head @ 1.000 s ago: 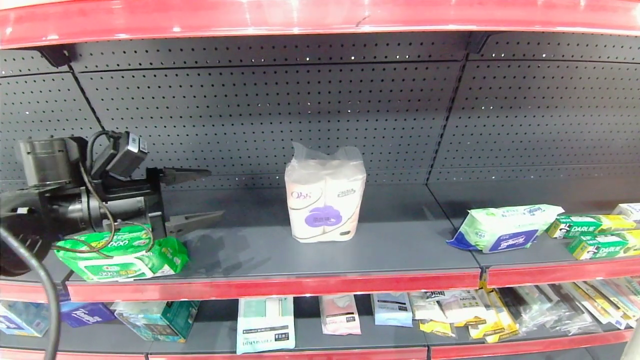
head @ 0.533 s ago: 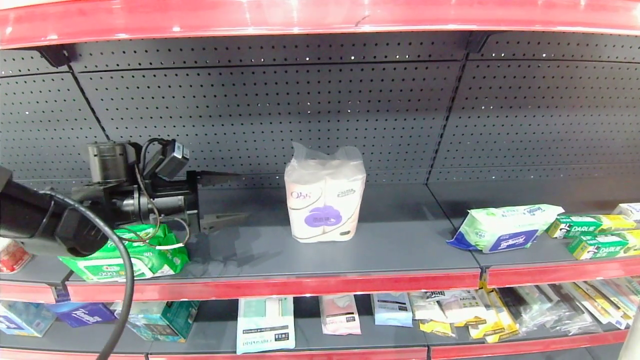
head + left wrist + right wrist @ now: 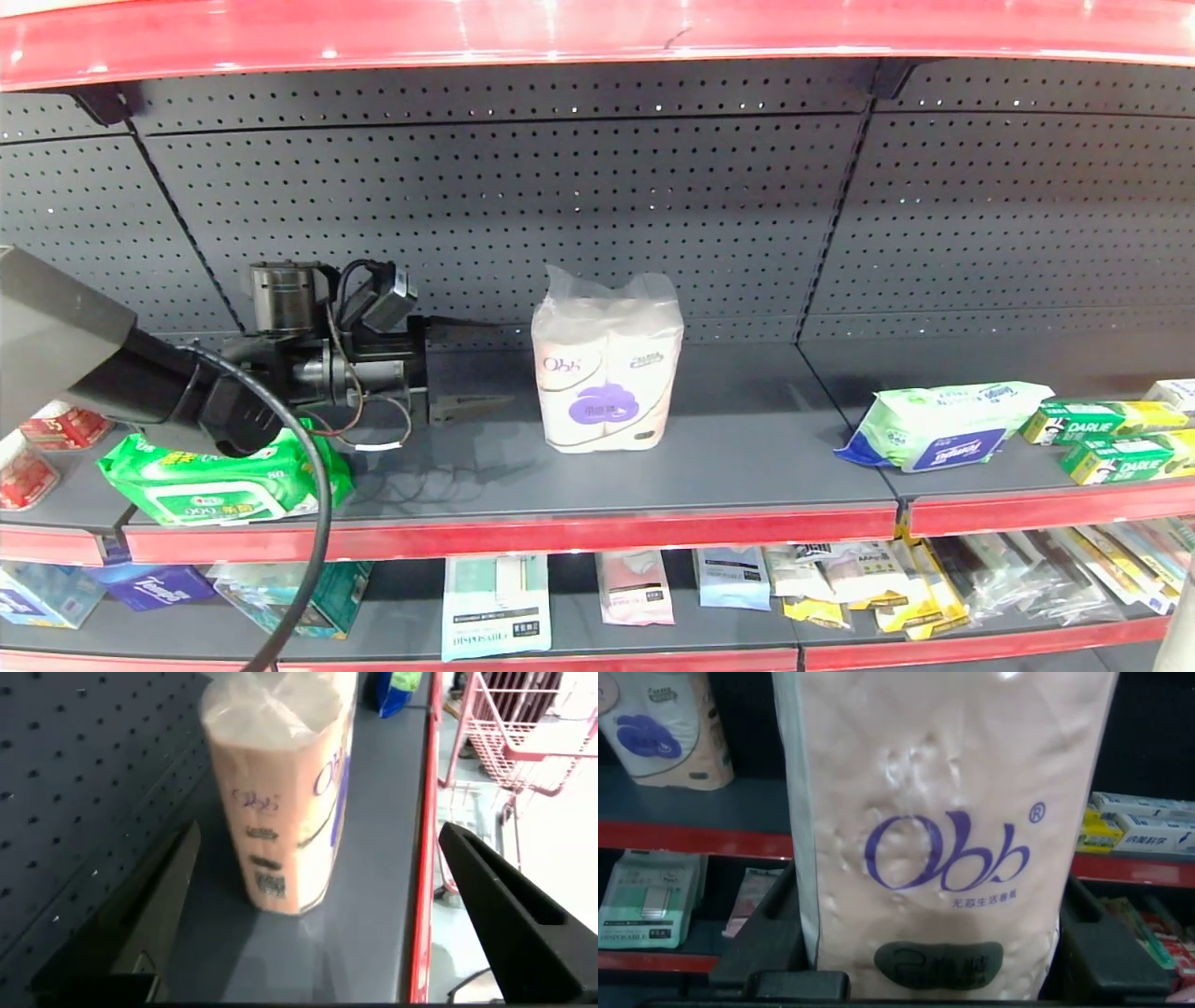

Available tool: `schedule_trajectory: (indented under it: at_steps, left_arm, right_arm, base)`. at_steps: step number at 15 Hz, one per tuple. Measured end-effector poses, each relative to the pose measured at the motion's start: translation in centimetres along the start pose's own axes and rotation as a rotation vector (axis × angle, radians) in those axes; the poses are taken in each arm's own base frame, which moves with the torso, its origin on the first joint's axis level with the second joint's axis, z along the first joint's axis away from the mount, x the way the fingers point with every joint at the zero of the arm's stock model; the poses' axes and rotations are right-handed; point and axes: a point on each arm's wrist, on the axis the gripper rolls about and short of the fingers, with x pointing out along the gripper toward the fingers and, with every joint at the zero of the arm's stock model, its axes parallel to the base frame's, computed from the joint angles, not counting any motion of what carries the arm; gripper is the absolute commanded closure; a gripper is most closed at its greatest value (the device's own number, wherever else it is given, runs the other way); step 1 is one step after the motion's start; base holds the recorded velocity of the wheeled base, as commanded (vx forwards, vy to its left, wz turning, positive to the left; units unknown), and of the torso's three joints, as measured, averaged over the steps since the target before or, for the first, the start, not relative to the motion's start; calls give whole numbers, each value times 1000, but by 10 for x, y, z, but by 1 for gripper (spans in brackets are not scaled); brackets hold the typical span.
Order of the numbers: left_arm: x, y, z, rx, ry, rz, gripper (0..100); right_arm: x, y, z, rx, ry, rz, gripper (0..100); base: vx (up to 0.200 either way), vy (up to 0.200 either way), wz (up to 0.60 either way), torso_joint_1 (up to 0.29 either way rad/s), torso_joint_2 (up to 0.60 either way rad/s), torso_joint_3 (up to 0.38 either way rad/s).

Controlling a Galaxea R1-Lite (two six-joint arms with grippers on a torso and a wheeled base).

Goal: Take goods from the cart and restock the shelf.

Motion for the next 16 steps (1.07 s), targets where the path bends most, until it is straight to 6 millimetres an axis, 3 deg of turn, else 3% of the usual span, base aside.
schedule_trajectory:
  at_steps: [6,16]
  left_arm:
    - [13,16,-7,19,1,16,0]
    - [49,21,-12,35,-22,-11,0]
  right_arm:
    - [0,0,0,0,1,0,100]
    - [2,1,-3,-2,14,2,100]
  base:
    - [0,0,0,0,0,0]
    - [0,0,0,0,0,0]
